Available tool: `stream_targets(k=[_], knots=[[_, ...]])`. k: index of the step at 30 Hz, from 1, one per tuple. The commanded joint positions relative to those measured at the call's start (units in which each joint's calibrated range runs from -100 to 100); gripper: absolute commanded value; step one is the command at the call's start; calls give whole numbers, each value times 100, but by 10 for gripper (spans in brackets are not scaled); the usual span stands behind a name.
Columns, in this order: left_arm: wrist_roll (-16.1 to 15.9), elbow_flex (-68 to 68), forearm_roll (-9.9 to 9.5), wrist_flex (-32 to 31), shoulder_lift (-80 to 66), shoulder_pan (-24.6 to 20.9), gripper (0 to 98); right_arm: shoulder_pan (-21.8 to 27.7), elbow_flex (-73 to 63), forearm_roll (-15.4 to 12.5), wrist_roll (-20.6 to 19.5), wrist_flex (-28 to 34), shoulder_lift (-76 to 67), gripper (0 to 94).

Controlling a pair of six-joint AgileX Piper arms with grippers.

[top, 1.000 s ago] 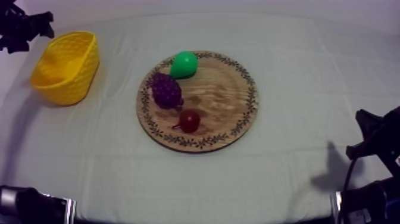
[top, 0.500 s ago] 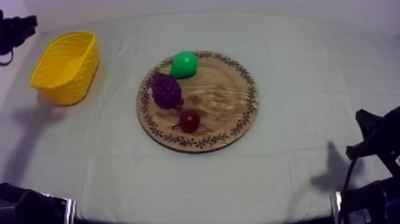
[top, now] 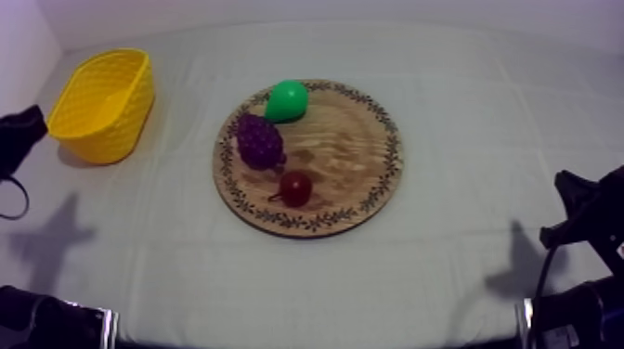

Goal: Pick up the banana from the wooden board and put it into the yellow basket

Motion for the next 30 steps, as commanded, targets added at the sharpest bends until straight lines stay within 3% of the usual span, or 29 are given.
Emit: stream_targets(k=[1,7,13,22,30], knots=[[45,897,-4,-184,-562,-37,1,2,-5,1,2,-3,-3,6],[78,1881,14,-269,-1417,-208,1,2,-5,1,1,-3,-3,6],[32,2272,27,145,-2062,-245,1,2,-5,1,2,-3,-3,6],[-370,2332,221,691,-2664,-174,7,2,-5,1,2,-3,-3,6],[-73,2319,278,965,-3136,-100,2,2,-5,1,2,-3,-3,6]])
